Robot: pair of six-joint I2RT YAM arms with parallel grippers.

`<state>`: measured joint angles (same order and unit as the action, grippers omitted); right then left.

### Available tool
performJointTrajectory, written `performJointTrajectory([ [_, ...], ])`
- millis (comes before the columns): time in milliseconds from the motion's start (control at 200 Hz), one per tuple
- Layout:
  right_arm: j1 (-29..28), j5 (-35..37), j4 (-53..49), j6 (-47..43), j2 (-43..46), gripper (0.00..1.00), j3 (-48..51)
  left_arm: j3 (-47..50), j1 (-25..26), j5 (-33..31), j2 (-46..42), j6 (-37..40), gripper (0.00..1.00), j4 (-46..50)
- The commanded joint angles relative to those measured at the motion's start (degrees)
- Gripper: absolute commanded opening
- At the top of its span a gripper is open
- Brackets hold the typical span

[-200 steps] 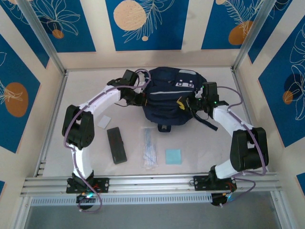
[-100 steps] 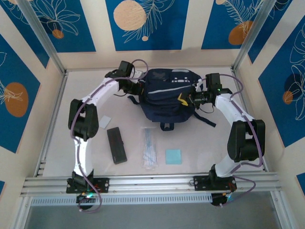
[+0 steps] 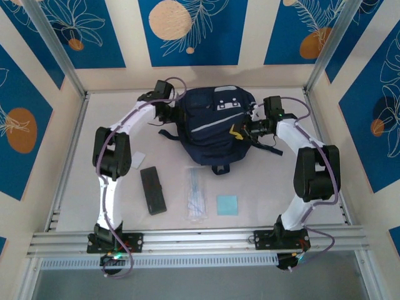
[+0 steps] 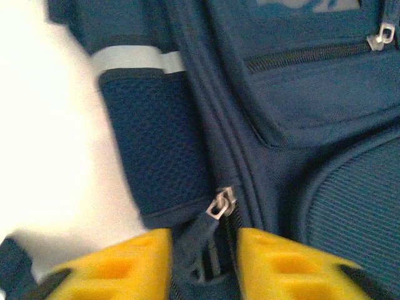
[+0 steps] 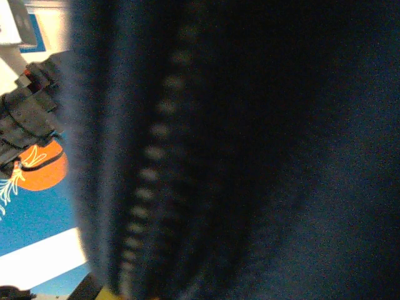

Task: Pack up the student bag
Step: Unzip the student bag at the top-center of the table, then pick up the loose stationery from the bottom-center of the table.

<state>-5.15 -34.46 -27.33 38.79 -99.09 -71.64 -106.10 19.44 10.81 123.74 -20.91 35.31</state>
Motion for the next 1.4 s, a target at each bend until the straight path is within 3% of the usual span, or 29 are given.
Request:
performJointTrajectory([
  [0, -0.4, 3.0, -1.0, -1.7, -0.5, 0.21, -4.6, 4.8, -2.0, 0.2, -8.7, -3.8, 0.6, -2.0],
  [80, -0.7, 7.3, -4.8, -2.6, 0.5, 0.46, -5.7, 9.9, -2.0, -0.1, -13.7, -4.3, 0.8, -2.8],
  [160, -1.8, 11.7, -8.7, -3.7, 2.9, 0.6, -5.5, 15.5, -2.0, -1.3, -18.9, -4.7, 0.99, -3.8],
  [225, -3.6, 15.6, -12.3, -4.7, 5.3, 0.73, -5.1, 19.9, -2.0, -2.8, -23.3, -4.9, 1.0, -4.5],
  [325, -7.9, 22.8, -18.4, -5.6, 8.8, 0.84, -4.3, 24.9, -2.0, -5.7, -28.4, -4.5, 1.0, -4.4],
  [565, -24.4, 32.9, -22.0, -0.2, 12.6, 1.0, 0.2, 33.5, -2.1, -12.6, -36.9, -5.6, 1.0, -5.1],
  [675, -32.2, 35.7, -21.2, 4.1, 9.7, 0.99, 1.2, 36.3, -2.3, -12.6, -39.7, -6.6, 1.0, -5.8],
  [915, -44.5, 47.0, -20.4, 8.8, -0.6, 0.99, -1.2, 38.5, -2.9, -5.3, -41.4, -8.1, 1.0, -5.3],
  [1395, -51.3, 45.9, -16.3, 5.4, -15.5, 1.0, -7.1, 45.1, -3.2, -7.4, -46.7, -8.9, 1.0, -7.2],
])
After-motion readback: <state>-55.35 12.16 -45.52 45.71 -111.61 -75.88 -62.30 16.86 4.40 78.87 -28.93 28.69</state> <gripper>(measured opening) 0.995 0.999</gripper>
